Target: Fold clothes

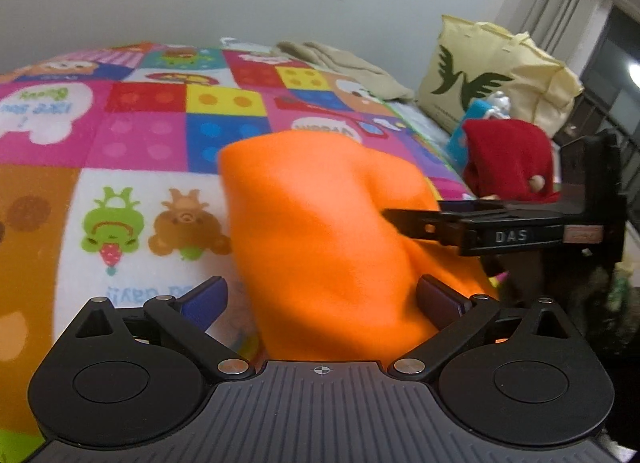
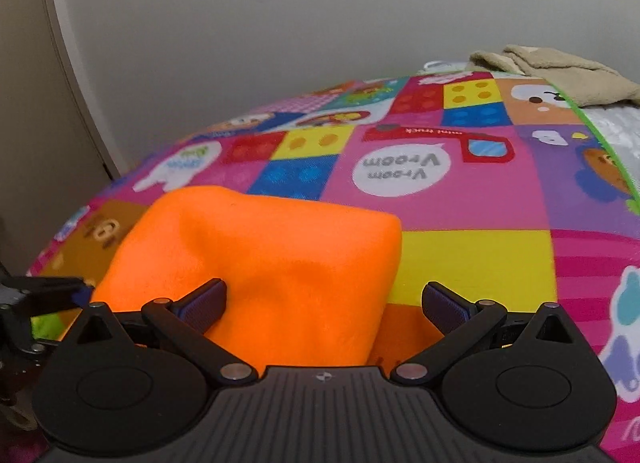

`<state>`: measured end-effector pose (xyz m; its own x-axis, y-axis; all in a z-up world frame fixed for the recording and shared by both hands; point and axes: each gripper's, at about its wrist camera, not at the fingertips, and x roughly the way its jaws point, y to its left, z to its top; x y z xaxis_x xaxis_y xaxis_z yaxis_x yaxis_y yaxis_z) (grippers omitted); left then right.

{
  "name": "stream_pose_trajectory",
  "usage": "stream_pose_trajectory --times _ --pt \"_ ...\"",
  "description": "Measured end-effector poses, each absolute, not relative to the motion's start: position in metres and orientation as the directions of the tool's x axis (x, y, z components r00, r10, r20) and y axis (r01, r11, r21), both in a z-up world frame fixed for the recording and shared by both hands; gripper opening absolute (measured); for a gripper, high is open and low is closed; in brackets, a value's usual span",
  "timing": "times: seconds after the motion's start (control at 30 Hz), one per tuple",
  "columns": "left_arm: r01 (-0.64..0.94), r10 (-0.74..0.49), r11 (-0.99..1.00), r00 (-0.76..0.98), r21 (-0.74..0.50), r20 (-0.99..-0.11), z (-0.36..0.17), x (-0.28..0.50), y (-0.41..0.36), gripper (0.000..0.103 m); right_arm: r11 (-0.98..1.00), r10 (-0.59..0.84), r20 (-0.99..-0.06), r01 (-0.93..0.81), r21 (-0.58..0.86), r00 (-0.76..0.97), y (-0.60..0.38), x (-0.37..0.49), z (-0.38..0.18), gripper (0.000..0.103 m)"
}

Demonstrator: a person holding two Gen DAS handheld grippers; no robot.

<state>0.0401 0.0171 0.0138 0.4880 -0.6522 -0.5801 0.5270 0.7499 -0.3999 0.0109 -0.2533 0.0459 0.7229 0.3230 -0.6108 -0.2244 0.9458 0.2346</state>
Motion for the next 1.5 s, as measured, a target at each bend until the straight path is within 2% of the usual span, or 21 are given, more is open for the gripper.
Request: stream_pose_trajectory --times 0.1,0.17,0.23,0.3,0.4,0.47,0.67,0.8,0.9,1.03,1.13,1.2,1.3,1.37,1.5 --pt "0.539 -0.669 0.733 0.459 -0.415 -0.585 0.005 0.045 0.016 0.103 0.879 0.45 -0.619 -0.198 0.434 0.643 -0.278 0.031 0.036 0.103" --pt "0.544 -0.674 0.727 0.454 -0.418 -0.582 0.003 0.045 0.015 0.103 0.777 0.568 -0.577 -0.15 0.611 0.587 -0.302 0.03 0.03 0.103" --pt "0.55 -0.672 0.728 0.457 -0.409 -0.582 0.003 0.044 0.013 0.103 0.701 0.619 -0.52 -0.116 0.703 0.588 -0.315 0.028 0.03 0.103" --pt "0.555 -0.673 0.727 0.458 -0.405 -0.581 0.003 0.043 0.012 0.103 0.714 0.608 -0.516 -0.132 0.688 0.603 -0.311 0.027 0.036 0.103" --pt "0.556 -0.678 0.723 0.454 -0.411 -0.578 0.002 0.044 0.013 0.103 0.871 0.454 -0.628 -0.168 0.461 0.632 -0.28 0.029 0.042 0.103" --pt "0.553 -0.676 0.725 0.456 -0.411 -0.579 0.002 0.045 0.014 0.103 0.891 0.431 -0.624 -0.195 0.411 0.652 -0.271 0.023 0.042 0.103" --pt "0.561 -0.678 0.72 0.448 -0.407 -0.582 0.002 0.045 0.014 0.103 0.853 0.485 -0.622 -0.177 0.491 0.615 -0.281 0.024 0.039 0.103" --pt "0.548 -0.7 0.703 0.419 -0.454 -0.578 0.003 0.05 0.017 0.103 0.735 0.638 -0.589 -0.166 0.657 0.496 -0.284 0.039 0.029 0.103" --pt "0.536 -0.721 0.684 0.4 -0.494 -0.566 0.002 0.056 0.022 0.103 0.73 0.655 -0.597 -0.184 0.659 0.462 -0.269 0.051 0.032 0.103" --pt "0.493 -0.744 0.666 0.391 -0.559 -0.541 0.003 0.068 0.037 0.103 0.654 0.74 -0.573 -0.174 0.737 0.353 -0.233 0.088 0.03 0.103" --pt "0.426 -0.691 0.722 0.479 -0.545 -0.542 0.012 0.086 0.068 0.103 0.641 0.763 -0.563 -0.263 0.721 0.317 -0.187 0.122 0.042 0.103" --pt "0.38 -0.634 0.768 0.563 -0.515 -0.53 0.022 0.1 0.095 0.103 0.604 0.795 -0.518 -0.32 0.73 0.317 -0.159 0.149 0.052 0.103" --pt "0.293 -0.454 0.885 0.712 -0.361 -0.536 0.038 0.126 0.129 0.103 0.585 0.805 -0.478 -0.333 0.74 0.352 -0.128 0.195 0.057 0.103" --pt "0.185 -0.304 0.947 0.777 -0.261 -0.552 0.041 0.132 0.149 0.103 0.653 0.746 -0.509 -0.316 0.689 0.43 -0.121 0.213 0.059 0.103" --pt "0.17 -0.322 0.935 0.774 -0.311 -0.545 0.033 0.12 0.18 0.103 0.772 0.632 -0.564 -0.362 0.523 0.531 -0.119 0.207 0.065 0.103"
